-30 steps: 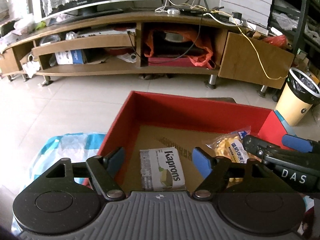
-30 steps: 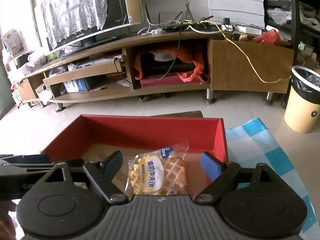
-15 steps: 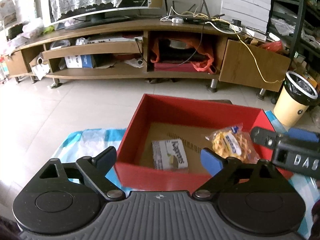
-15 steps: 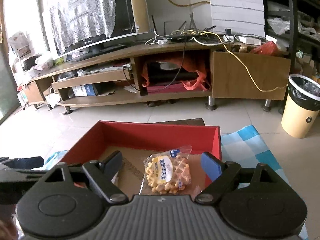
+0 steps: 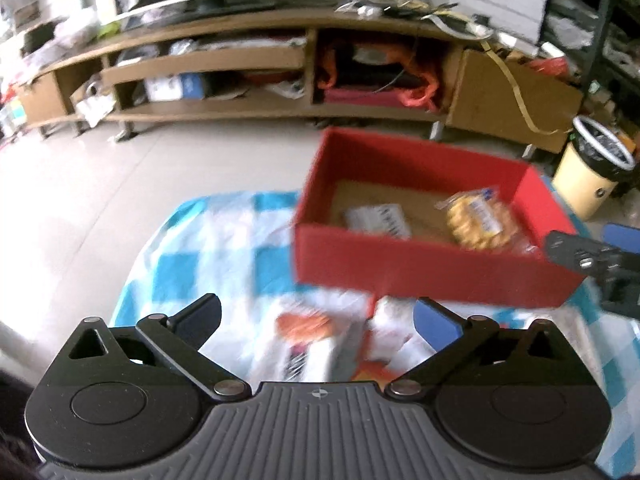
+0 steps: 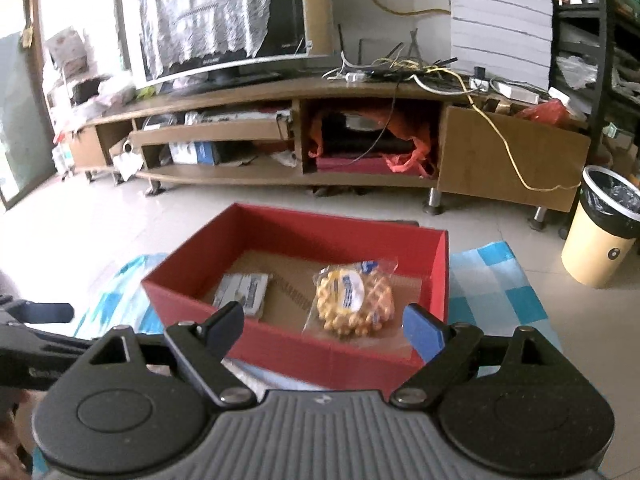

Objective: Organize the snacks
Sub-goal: 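Withdraw both tools from the red box toward the remaining snacks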

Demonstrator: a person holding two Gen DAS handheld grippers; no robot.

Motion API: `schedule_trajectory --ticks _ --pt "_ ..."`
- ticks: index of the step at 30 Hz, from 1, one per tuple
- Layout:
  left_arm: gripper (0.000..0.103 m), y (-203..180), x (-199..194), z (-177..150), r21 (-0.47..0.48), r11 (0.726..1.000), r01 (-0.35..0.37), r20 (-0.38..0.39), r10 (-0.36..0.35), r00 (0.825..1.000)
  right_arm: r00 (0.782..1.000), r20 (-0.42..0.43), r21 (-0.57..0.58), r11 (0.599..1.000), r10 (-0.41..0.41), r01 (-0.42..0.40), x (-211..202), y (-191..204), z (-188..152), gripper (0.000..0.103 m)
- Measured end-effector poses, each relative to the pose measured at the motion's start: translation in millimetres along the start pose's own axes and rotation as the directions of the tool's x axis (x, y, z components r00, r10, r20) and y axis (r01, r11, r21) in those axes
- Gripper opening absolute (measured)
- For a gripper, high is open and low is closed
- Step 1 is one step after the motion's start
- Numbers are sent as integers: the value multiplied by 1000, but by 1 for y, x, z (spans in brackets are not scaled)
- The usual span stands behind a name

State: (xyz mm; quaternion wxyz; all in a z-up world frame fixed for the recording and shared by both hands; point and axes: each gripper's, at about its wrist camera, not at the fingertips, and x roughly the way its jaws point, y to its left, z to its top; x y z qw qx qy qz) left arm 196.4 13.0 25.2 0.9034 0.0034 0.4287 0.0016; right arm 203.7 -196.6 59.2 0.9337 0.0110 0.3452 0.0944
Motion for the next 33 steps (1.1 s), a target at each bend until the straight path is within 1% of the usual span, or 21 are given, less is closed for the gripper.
schedule_trajectory --ticks 3,6,9,13,15,19,22,25,27,31,33 --pt "103 18 3 -10 -48 999 -6 -42 4 999 999 -23 10 1000 26 -26 0 3 -5 83" --pt "103 28 7 -14 -77 997 -6 -73 0 997 999 -27 6 999 38 -38 -4 9 -9 83" --pt "103 29 11 -14 -72 997 -6 -82 1 997 998 -35 5 999 47 -47 -8 14 -14 83" --pt "103 23 18 -16 -35 999 -13 -105 9 994 997 -56 3 999 48 -48 -12 17 -23 83" --pt "103 24 17 -16 -32 999 -8 -106 5 994 996 -71 13 999 49 -48 -14 16 -27 83" --pt "103 39 9 -12 -64 998 -12 -87 7 996 993 -100 18 998 58 -56 -12 15 -33 83" --pt "103 57 7 -12 -105 994 -39 -87 30 996 990 -118 25 997 72 -69 -7 18 -35 83" --pt "103 74 12 -16 -141 988 -65 -120 48 992 986 -133 25 995 103 -101 -2 26 -34 83" --pt "103 79 16 -20 -146 986 -77 -141 56 988 984 -138 10 994 111 -111 2 34 -34 83" --pt "103 79 23 -24 -137 987 -88 -165 65 984 979 -158 -13 991 127 -130 9 48 -36 83" --pt "103 77 28 -27 -136 987 -83 -181 58 982 977 -167 -18 990 133 -137 11 53 -39 83"
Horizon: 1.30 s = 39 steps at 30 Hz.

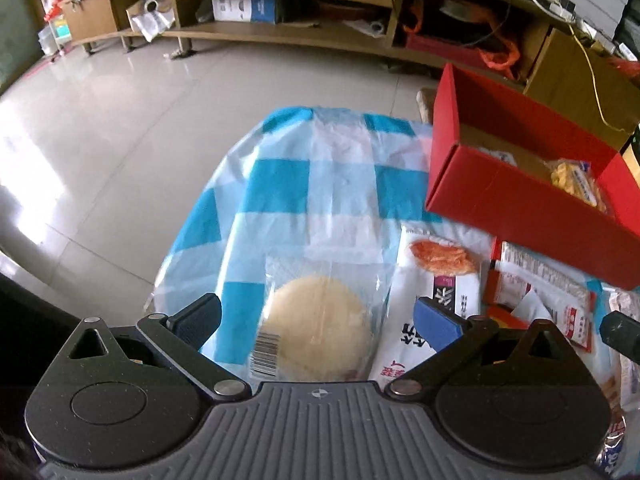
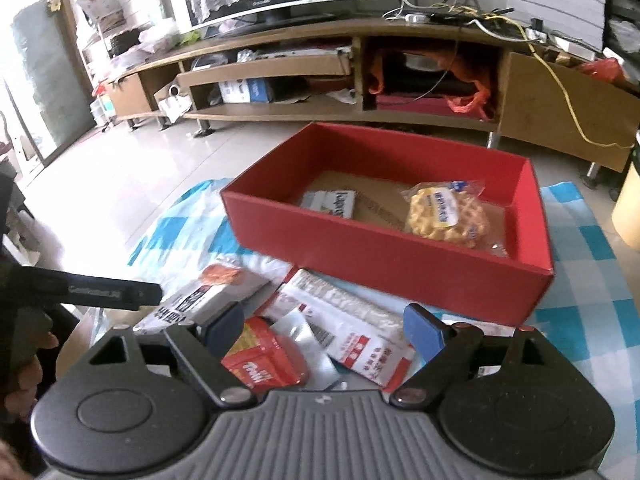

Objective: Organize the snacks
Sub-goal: 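Withdraw both tools from the red box toward the remaining snacks, then grasp the round bread bun bag with the left gripper while the right grasps the white bread bag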

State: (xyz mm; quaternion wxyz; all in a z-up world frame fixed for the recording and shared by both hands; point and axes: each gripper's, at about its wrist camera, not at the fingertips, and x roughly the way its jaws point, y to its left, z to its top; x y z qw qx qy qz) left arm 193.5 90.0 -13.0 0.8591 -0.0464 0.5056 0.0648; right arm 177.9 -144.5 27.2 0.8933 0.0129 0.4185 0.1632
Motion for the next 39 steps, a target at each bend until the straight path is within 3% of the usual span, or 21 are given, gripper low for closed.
schedule_trajectory --ticks 9,13,16,21,26,32,35,39 --pt "94 0 11 -2 -57 998 35 -49 -38 998 1000 -14 21 1000 3 -3 5 -8 6 83" --pt "85 -2 7 -4 -44 999 24 -36 -25 999 998 -44 120 992 46 -41 8 -19 7 84" --pt "77 -1 3 -6 -34 999 26 -36 -27 999 996 -64 127 991 58 -49 13 -16 7 83" --pt "74 -3 8 -8 -14 1000 9 -44 -9 999 999 -41 111 994 15 -10 5 -22 9 83" --pt "79 -12 18 -8 22 1000 -20 -59 22 998 995 -65 152 985 -73 82 -15 -56 1 83" --pt "75 -13 18 -9 23 1000 -17 -59 18 998 975 -116 248 945 -190 213 -48 -97 -37 83" --pt "68 -10 17 -10 8 1000 -16 -60 16 998 968 -161 261 938 -192 229 -48 -104 -54 83" --pt "67 -10 15 -11 5 1000 -15 -56 15 998 966 -181 310 921 -184 234 -37 -117 -52 84"
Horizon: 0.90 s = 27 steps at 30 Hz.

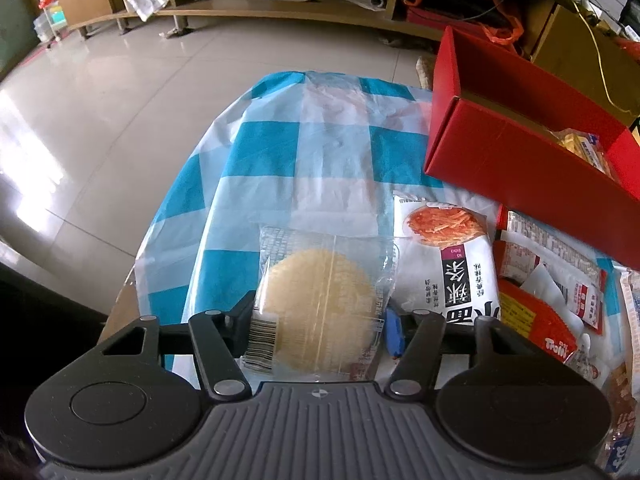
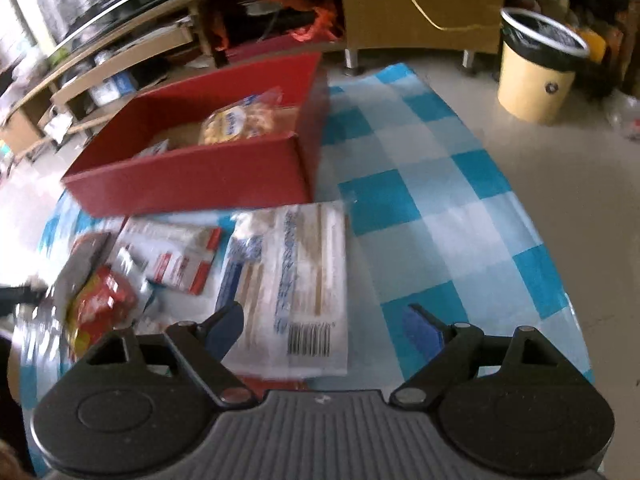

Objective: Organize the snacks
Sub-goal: 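Grasp the round bread bun bag with the left gripper while the right grasps the white bread bag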

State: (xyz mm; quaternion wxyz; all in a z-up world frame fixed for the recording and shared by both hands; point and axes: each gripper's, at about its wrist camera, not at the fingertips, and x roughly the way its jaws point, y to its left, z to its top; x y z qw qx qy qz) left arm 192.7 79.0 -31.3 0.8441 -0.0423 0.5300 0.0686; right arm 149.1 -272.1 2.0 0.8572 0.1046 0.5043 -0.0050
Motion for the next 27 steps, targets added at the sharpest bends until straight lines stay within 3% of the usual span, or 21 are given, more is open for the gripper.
schedule_trajectory --ticks 7,13,17,23,27 --pt "66 -2 0 2 13 1000 1 2 -2 1000 1000 -15 -43 999 6 -6 29 18 24 88" --pt "67 -5 2 3 36 999 -4 5 4 1000 997 -77 -47 999 10 -13 54 29 26 91" --pt "68 -9 5 2 67 997 -24 11 23 1000 997 -72 -90 996 -27 21 60 38 23 91" --pt "81 -7 8 2 61 997 -37 7 36 999 995 -60 -160 985 -76 65 66 48 15 94" --pt "84 -1 11 4 39 999 -30 -9 30 999 995 -75 -154 987 -61 49 68 46 15 101"
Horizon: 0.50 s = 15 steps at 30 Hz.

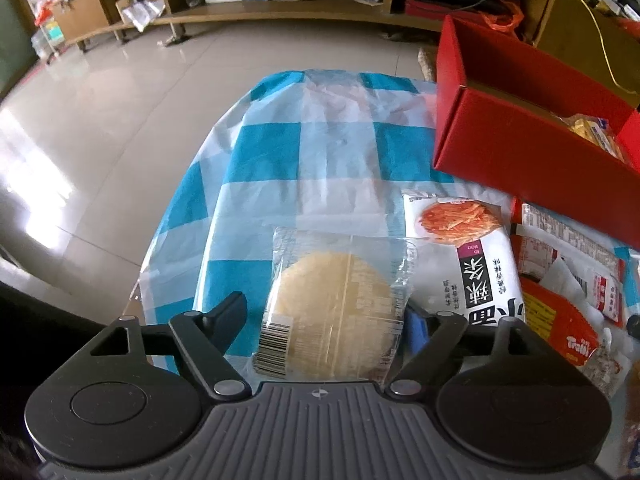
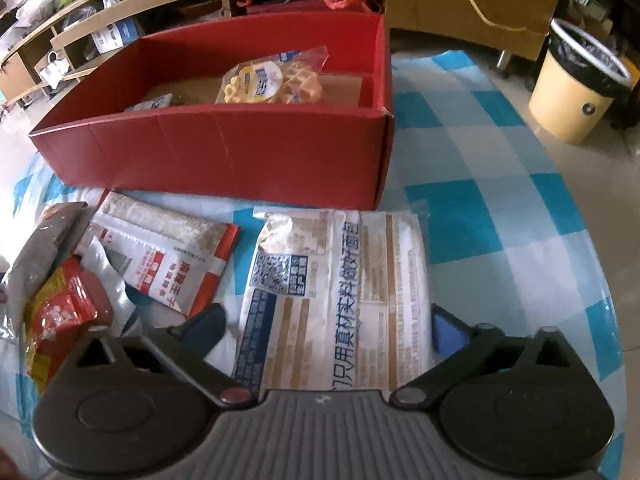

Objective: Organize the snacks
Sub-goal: 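Grasp the round bread bun bag with the left gripper while the right grasps the white bread bag, then lift both bags and carry them over the red box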

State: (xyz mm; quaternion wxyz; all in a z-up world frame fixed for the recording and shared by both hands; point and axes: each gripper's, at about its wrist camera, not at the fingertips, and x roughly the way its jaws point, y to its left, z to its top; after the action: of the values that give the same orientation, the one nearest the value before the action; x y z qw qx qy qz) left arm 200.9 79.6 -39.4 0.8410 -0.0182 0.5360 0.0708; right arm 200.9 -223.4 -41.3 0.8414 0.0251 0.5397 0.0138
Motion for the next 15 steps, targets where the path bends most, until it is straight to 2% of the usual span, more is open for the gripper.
schedule_trajectory --ticks 1,3,4,5,7,10,15 --pt "83 2 1 1 -8 1000 7 -5 -7 1000 1000 -4 -14 1000 -5 5 0 2 -1 101" --pt "75 4 1 1 -23 999 37 -10 -37 999 1000 0 -25 1000 -11 11 0 3 -2 101" --pt "69 4 0 1 -31 998 52 -11 -53 999 1000 3 -26 1000 -10 10 -1 3 -3 97" --pt "67 2 -2 1 -25 998 49 -8 -49 999 1000 8 -28 1000 -10 10 -3 3 -3 94" --pt "66 -2 -3 1 -2 999 36 -3 -36 999 1000 19 -15 1000 -13 14 -10 -2 -3 74" --pt "66 -1 -5 0 -9 999 40 -10 -40 999 999 19 28 999 40 -40 -15 -12 -1 68" --pt "65 5 -14 0 -24 999 39 5 -39 999 998 46 3 999 33 -33 -25 -8 -1 66"
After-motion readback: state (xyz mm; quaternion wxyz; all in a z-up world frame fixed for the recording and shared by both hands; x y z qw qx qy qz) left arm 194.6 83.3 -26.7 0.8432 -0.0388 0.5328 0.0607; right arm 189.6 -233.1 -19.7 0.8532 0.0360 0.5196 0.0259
